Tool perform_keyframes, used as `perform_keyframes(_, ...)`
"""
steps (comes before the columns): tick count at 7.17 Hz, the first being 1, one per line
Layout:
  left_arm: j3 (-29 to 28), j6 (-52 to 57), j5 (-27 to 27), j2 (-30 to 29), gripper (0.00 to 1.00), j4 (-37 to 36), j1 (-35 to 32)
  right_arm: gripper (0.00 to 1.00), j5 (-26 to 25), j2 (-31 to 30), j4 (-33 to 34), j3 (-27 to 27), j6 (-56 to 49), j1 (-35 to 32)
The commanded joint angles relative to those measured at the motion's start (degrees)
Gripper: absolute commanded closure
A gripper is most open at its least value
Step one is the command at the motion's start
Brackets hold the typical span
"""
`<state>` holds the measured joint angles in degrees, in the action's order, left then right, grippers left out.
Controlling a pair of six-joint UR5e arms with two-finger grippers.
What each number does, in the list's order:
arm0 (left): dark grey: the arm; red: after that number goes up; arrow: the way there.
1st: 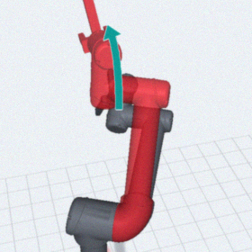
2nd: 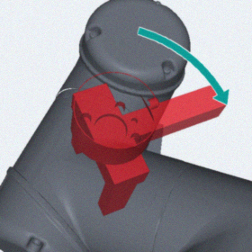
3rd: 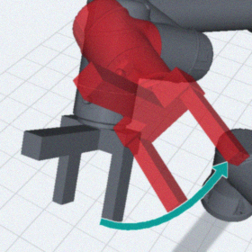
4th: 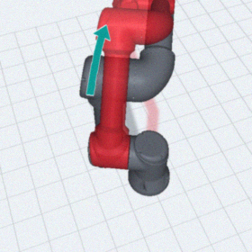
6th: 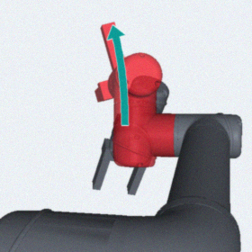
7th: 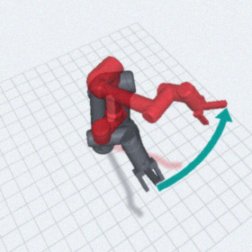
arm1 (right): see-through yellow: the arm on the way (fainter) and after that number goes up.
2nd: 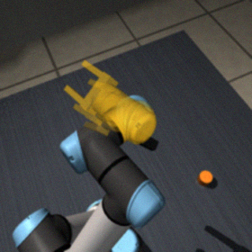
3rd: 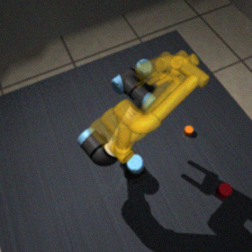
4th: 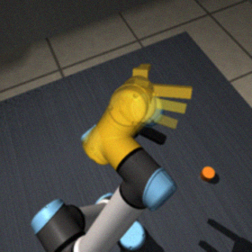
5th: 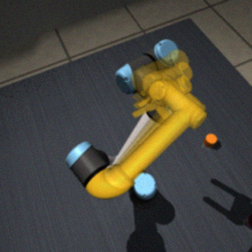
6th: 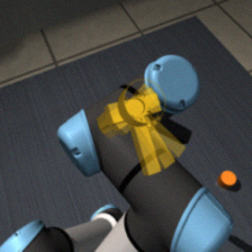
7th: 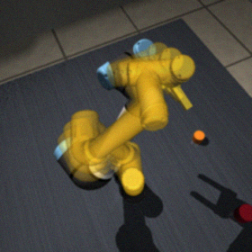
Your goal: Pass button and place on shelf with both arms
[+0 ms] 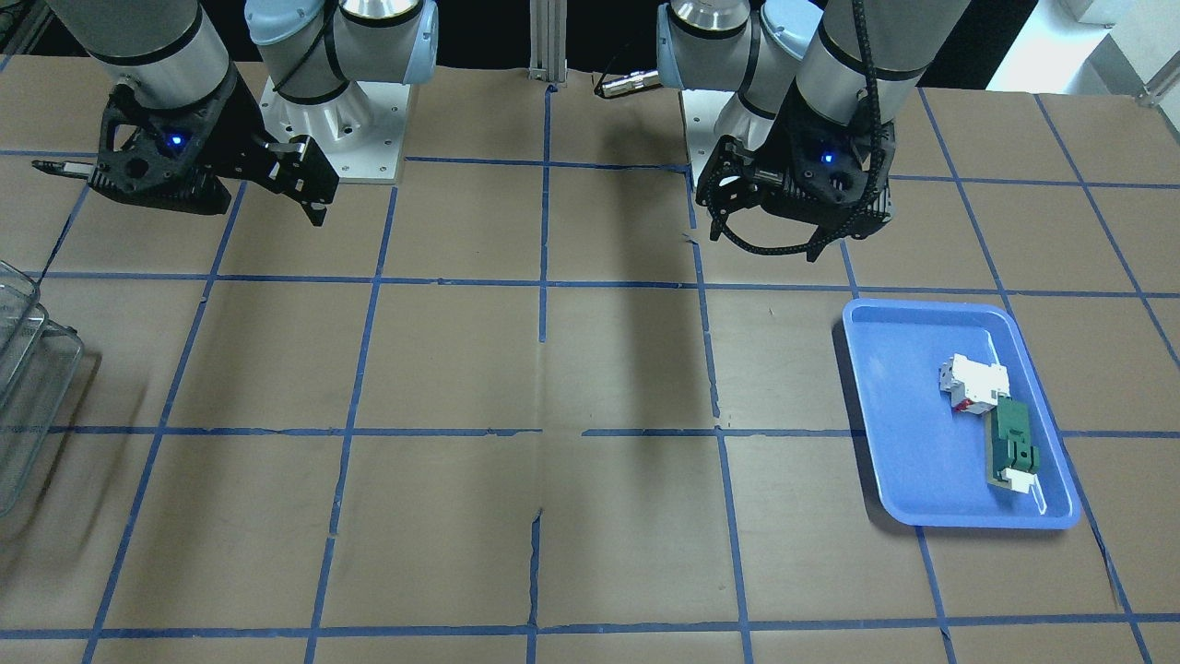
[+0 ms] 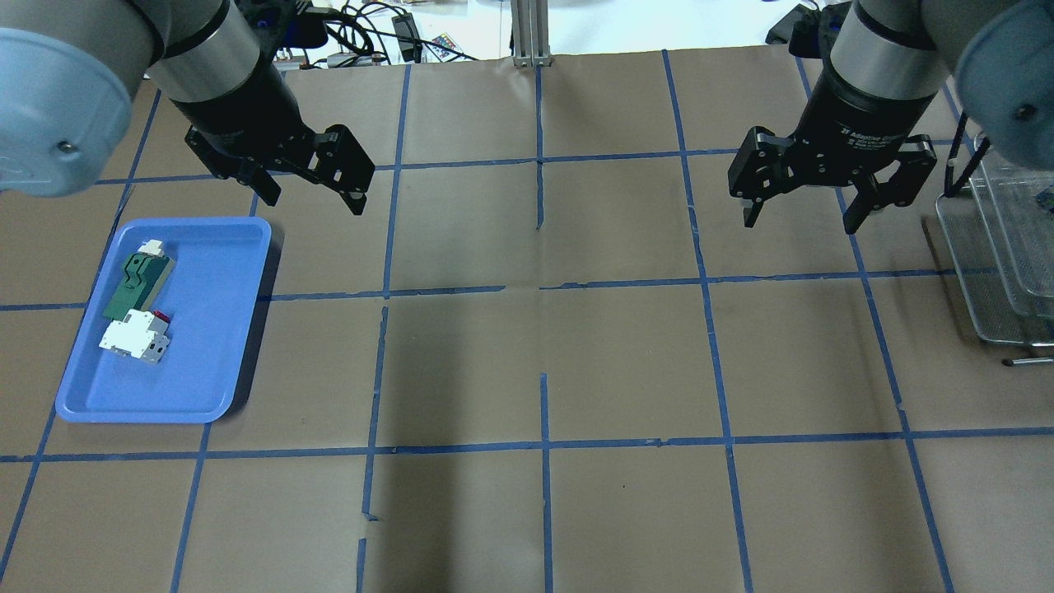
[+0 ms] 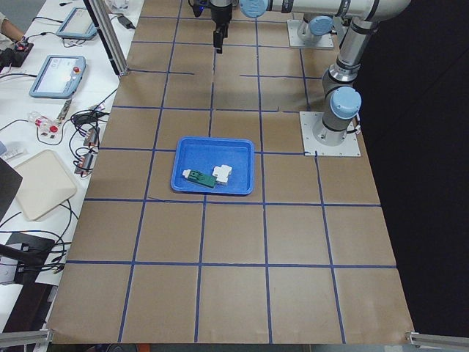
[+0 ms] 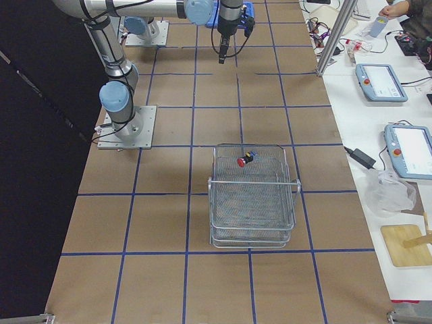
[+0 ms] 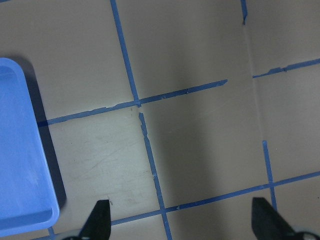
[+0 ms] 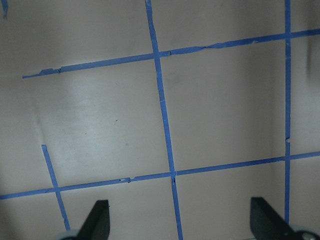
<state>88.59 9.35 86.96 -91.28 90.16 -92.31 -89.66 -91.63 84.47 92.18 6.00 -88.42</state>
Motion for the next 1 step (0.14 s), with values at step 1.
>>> perform_keyframes(1, 0.0, 0.0, 0.0, 0.0, 0.00, -0.1, -0.1, 0.00, 0.0, 0.0, 0.2, 0.3, 0.0, 0.0)
